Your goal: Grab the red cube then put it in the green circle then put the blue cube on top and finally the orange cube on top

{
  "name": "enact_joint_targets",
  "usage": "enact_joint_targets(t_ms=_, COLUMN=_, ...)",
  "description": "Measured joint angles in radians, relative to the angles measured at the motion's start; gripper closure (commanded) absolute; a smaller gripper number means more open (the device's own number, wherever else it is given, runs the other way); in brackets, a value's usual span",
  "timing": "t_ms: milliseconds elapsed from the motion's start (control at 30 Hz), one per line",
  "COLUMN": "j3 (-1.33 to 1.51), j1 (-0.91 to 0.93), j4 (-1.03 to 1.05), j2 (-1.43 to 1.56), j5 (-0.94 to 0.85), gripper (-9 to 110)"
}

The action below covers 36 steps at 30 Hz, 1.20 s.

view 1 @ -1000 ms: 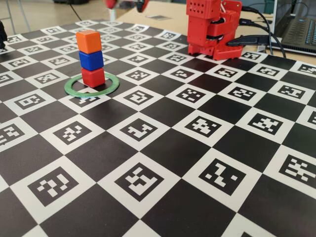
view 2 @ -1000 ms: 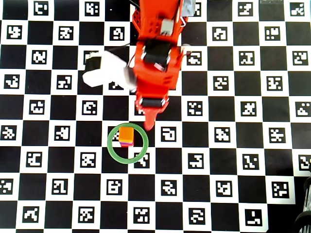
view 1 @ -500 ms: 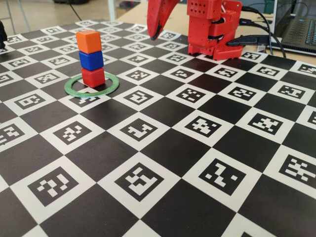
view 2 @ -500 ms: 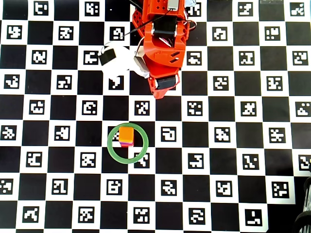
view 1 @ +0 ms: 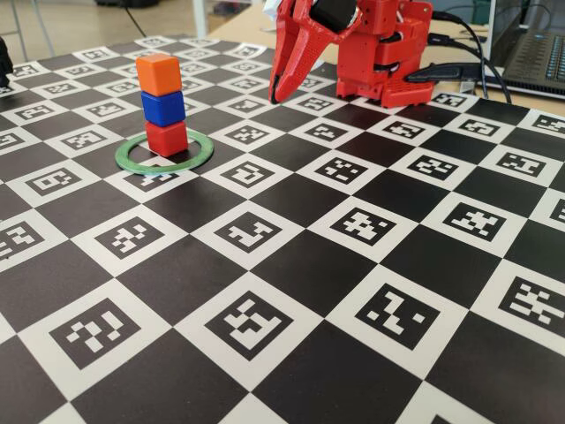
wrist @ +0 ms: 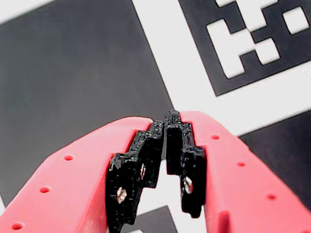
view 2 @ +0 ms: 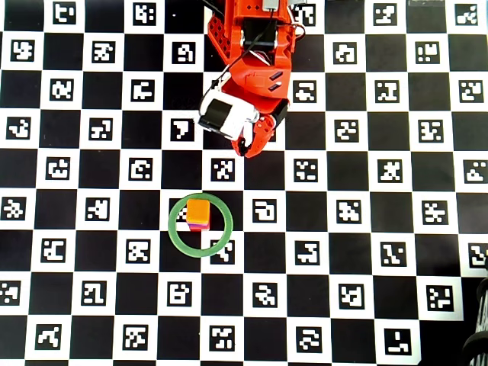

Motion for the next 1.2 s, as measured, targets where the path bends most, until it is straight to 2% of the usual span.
enact_joint_targets(t_ms=567, j3=0.106, j1=-0.049, j4=0.215, j2=0.261, j5=-0.172, gripper=108)
enact_joint_targets(t_ms=867, j3=0.106, j1=-0.064, j4=0.333, j2=0.264, j5=-0.281, gripper=106)
enact_joint_targets(t_ms=1200, j3=0.106, j1=-0.066, j4=0.334, j2=0.264, j5=-0.302, gripper=106)
